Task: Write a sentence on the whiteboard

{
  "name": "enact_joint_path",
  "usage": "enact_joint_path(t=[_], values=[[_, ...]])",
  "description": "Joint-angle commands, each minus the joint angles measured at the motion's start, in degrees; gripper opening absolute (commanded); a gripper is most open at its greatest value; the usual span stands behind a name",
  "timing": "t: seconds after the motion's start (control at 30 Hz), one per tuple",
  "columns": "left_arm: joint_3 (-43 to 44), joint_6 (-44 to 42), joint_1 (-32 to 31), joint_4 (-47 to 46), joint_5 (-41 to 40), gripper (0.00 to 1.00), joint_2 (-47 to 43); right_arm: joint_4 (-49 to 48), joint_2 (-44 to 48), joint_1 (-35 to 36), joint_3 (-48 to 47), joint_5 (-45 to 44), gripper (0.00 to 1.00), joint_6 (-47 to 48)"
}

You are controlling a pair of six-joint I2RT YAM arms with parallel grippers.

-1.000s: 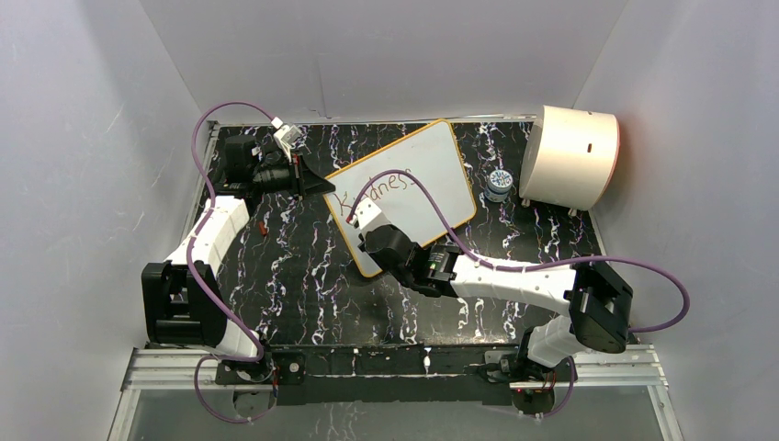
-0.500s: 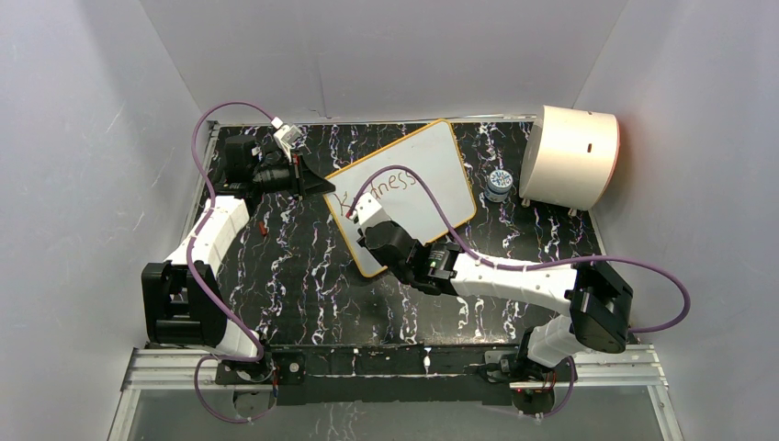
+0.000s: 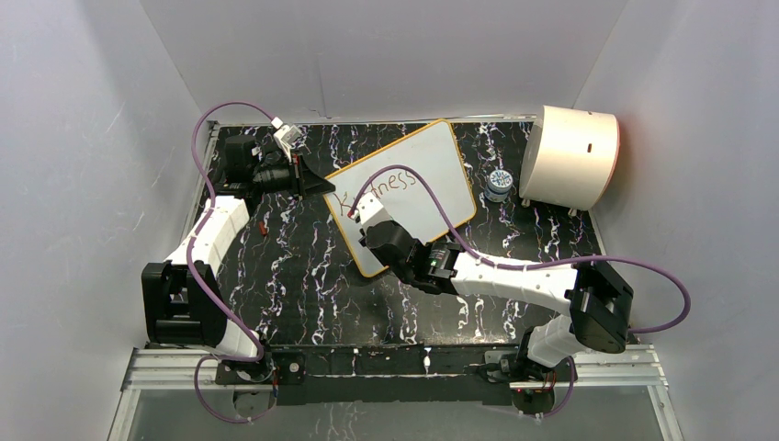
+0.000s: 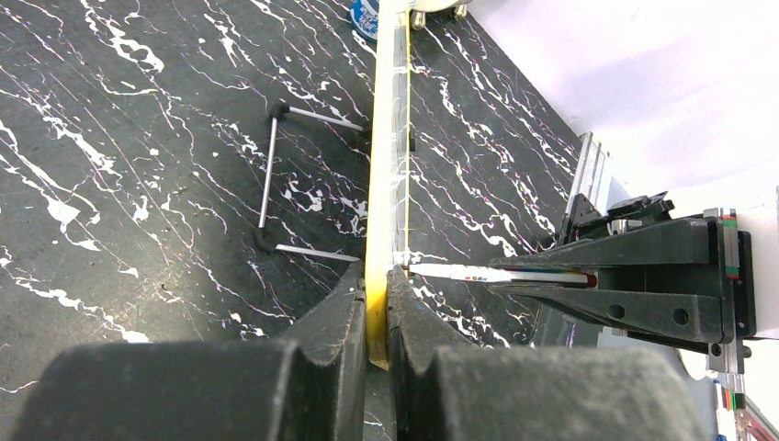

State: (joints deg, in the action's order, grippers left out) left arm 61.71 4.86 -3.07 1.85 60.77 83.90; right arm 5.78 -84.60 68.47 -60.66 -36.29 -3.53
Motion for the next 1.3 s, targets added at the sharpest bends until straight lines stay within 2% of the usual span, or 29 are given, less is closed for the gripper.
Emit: enact_joint_path(t=[0.0,1.27], values=[[-1.95,-4.60,-2.29,7.16,-1.92,0.00,1.83,-0.68,1.07,-0.54,-1.74,-0.88,0.00,-0.69],[-2.03,-4.60,-2.28,7.12,-2.16,0.00,1.77,2.92,1.46,-0.59,-0.31,2.01,0.00,-2.31]])
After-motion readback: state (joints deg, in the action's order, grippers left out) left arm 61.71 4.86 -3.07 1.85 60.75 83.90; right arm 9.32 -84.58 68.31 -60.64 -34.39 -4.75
